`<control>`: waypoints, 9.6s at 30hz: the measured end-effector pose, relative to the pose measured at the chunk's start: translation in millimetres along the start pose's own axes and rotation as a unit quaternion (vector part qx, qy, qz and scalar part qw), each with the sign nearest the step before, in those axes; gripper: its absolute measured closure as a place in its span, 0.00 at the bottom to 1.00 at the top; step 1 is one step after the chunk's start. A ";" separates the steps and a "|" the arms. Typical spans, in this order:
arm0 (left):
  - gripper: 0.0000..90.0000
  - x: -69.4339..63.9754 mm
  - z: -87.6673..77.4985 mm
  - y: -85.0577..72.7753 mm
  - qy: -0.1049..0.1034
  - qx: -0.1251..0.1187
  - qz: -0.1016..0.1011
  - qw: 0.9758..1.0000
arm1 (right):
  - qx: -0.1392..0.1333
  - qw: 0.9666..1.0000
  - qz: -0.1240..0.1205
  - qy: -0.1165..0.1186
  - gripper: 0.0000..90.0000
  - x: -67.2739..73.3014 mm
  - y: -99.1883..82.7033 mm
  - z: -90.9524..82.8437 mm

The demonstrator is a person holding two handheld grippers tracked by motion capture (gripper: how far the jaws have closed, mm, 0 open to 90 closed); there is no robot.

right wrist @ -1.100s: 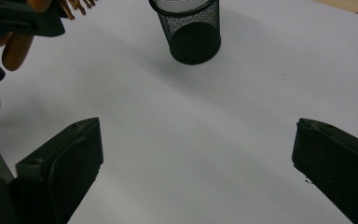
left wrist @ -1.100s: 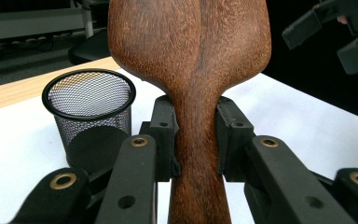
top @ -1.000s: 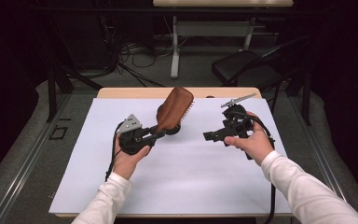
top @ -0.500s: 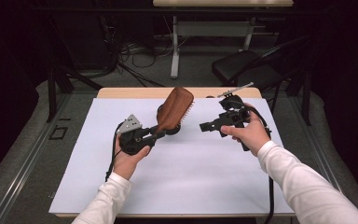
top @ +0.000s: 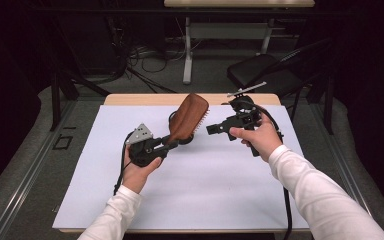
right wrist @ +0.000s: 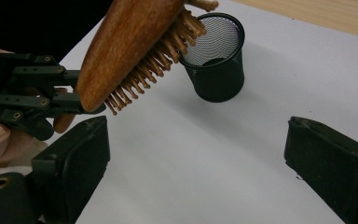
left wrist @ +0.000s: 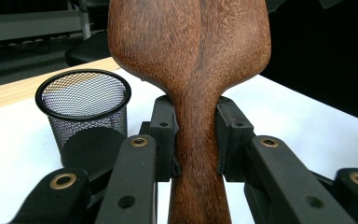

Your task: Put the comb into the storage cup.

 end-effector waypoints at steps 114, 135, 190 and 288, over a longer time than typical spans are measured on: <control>0.80 -4.1 1.3 -0.8 -0.008 -0.009 -0.005 1.000 | -0.038 0.986 0.129 0.101 0.40 26.7 53.1 54.9; 0.80 -3.6 2.0 -2.2 -0.008 -0.006 -0.005 1.000 | -0.050 0.975 0.166 0.139 0.47 24.3 56.0 50.8; 0.59 3.9 2.6 -2.4 0.005 -0.016 -0.031 0.999 | -0.052 0.963 0.194 0.179 0.54 26.7 58.9 42.9; 0.00 49.5 -11.8 -1.9 0.096 -0.029 -0.072 0.992 | -0.130 0.968 0.201 0.068 0.54 -31.3 84.4 -2.7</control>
Point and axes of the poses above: each handheld gripper's, and its own axes: z roughly forward along the jaws, y roughly out of its top, x roughly to its left, the point moved 10 cm from there along z, roughly forward along the jaws, and after that the axes turned 1 degree about z, right-handed, at the moved point
